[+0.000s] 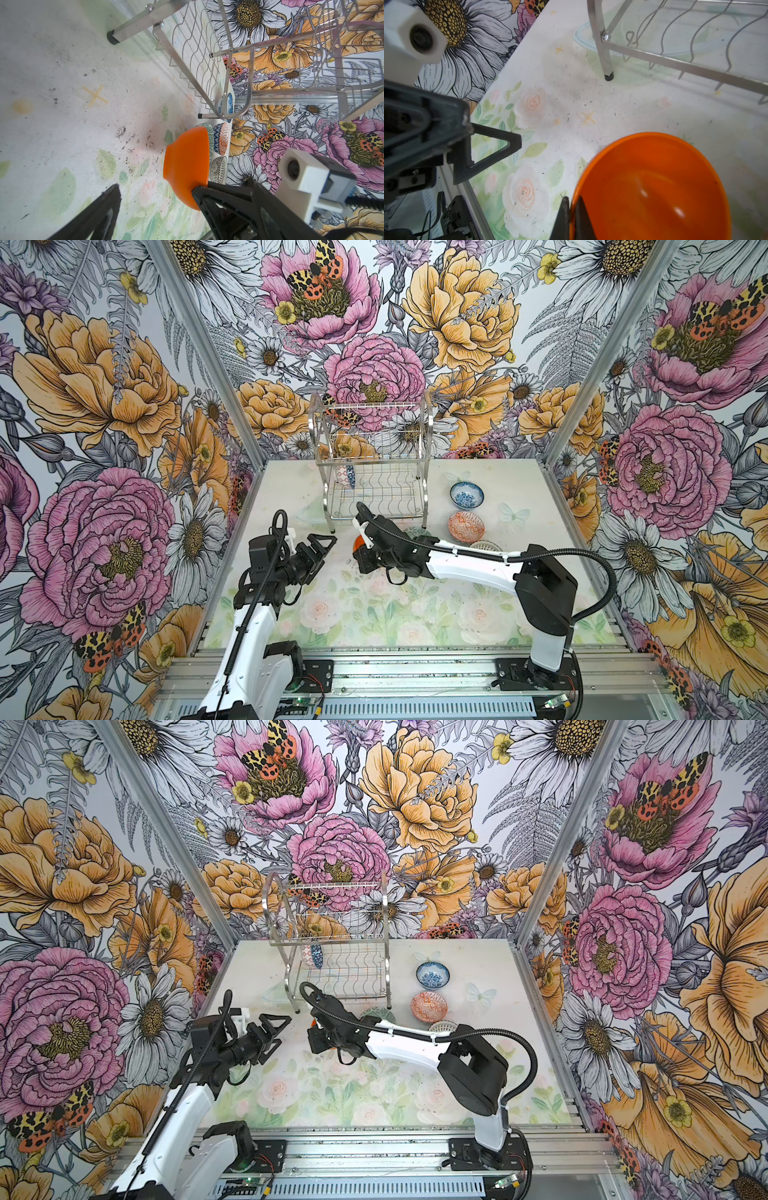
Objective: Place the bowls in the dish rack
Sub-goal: 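Lift the orange bowl with the right gripper and carry it to the rack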
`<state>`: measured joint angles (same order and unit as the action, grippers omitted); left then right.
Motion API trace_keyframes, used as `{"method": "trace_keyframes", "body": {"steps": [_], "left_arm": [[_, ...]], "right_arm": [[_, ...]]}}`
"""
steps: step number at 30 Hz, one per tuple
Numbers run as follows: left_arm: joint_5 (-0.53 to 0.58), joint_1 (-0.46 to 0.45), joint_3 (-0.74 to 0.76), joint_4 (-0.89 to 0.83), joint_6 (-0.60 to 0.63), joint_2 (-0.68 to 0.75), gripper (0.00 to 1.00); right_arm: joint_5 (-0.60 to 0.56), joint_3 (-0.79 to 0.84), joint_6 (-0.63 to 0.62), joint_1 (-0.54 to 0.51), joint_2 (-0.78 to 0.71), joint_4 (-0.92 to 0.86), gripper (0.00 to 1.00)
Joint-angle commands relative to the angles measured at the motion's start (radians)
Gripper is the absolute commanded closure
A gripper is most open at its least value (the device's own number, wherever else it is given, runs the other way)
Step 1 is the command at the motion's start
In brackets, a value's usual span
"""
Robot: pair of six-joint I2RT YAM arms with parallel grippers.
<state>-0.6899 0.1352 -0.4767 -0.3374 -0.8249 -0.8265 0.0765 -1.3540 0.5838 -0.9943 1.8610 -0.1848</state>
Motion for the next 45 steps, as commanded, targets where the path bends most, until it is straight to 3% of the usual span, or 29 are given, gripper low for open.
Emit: {"method": "trace_keyframes", "body": {"steps": [1,17,27,45], "left_arm": [[-0.026,0.011,0.015,0.038,-0.008,0.001,0.01],[-0.036,0.011,0.018,0.051,-0.012,-0.016,0.01],[-0.046,0.01,0.024,0.069,-0.018,-0.017,0.01],[-0.06,0.018,0.001,0.089,-0.012,-0.067,0.02]], "right_arm": [[0.053,0.05,0.02,0.032,-0.064,0.14,1.0],[0.162,0.167,0.048,0.12,-0.121,0.442,1.0],[0.294,0.21,0.172,0.196,-0.045,0.788,1.0],[0.263,0.048,0.293,0.256,0.169,0.948,1.0]]}}
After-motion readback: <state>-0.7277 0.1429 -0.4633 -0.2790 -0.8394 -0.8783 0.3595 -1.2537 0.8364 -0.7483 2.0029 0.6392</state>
